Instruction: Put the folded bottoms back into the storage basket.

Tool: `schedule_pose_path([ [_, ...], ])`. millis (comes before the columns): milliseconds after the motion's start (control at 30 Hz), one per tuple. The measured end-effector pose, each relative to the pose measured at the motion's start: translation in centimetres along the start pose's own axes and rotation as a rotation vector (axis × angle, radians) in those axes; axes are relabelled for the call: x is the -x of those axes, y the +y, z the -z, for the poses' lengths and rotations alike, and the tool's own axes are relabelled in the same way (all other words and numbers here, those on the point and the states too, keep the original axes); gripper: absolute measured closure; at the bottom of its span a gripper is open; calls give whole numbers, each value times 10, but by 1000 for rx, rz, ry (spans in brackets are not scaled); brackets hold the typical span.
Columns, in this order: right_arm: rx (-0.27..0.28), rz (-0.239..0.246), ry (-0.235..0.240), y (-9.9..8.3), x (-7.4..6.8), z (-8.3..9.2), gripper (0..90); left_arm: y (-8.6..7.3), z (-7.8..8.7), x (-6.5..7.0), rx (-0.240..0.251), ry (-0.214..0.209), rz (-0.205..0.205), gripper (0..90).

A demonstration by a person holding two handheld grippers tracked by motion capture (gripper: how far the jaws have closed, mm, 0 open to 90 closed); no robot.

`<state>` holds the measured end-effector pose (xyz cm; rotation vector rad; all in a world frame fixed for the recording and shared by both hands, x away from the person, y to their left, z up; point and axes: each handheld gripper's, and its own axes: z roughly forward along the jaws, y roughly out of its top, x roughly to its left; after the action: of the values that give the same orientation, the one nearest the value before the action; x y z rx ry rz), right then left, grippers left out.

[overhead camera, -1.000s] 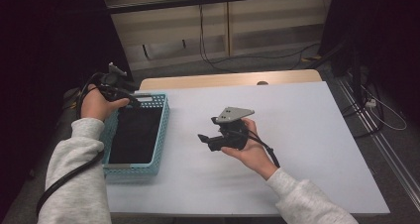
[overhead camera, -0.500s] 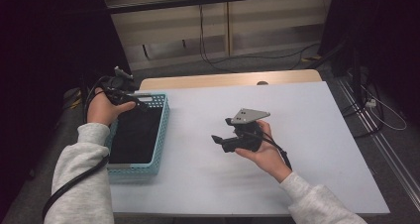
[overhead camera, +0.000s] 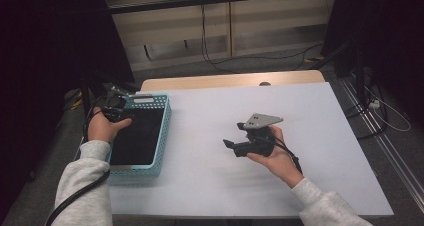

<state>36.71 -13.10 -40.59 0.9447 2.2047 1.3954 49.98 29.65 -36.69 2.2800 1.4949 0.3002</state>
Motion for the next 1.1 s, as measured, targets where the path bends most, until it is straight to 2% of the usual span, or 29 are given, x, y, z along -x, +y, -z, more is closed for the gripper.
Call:
schedule_pose_path([
  [100, 1, -12, -9, -3, 4, 4, 228, -8, -12, -2, -38, -8, 11, 637],
  [200, 3, -16, -19, -4, 7, 7, 226, -14, -23, -3, -80, -6, 21, 742],
  [300, 8, -19, -26, -6, 10, 12, 226, -19, -36, -3, -98, 2, 30, 795],
  [367, 8, -23, -32, -7, 12, 14, 226, -21, -41, -2, -105, -11, 24, 811],
  [633, 4, -38, -49, -14, 19, 21, 223, -25, -43, 0, -121, -7, 9, 898],
  [800, 2, -39, -55, -18, 23, 27, 221, -31, -39, -1, -132, -13, 1, 899],
  [933, -14, -45, -62, -22, 27, 30, 215, -33, -36, -1, -125, -25, 19, 872],
  [967, -11, -48, -61, -23, 27, 31, 214, -33, -35, -1, -119, -25, 37, 853],
  [1000, -13, -53, -61, -24, 28, 32, 215, -32, -34, -2, -112, -26, 56, 775],
  [1033, -15, -54, -60, -24, 29, 32, 215, -30, -33, -2, -94, -23, 84, 645],
  [1067, -17, -56, -59, -25, 30, 32, 215, -29, -31, -2, -89, -28, 88, 549],
  [1100, -18, -63, -61, -26, 31, 33, 215, -29, -30, -2, -85, -34, 92, 552],
])
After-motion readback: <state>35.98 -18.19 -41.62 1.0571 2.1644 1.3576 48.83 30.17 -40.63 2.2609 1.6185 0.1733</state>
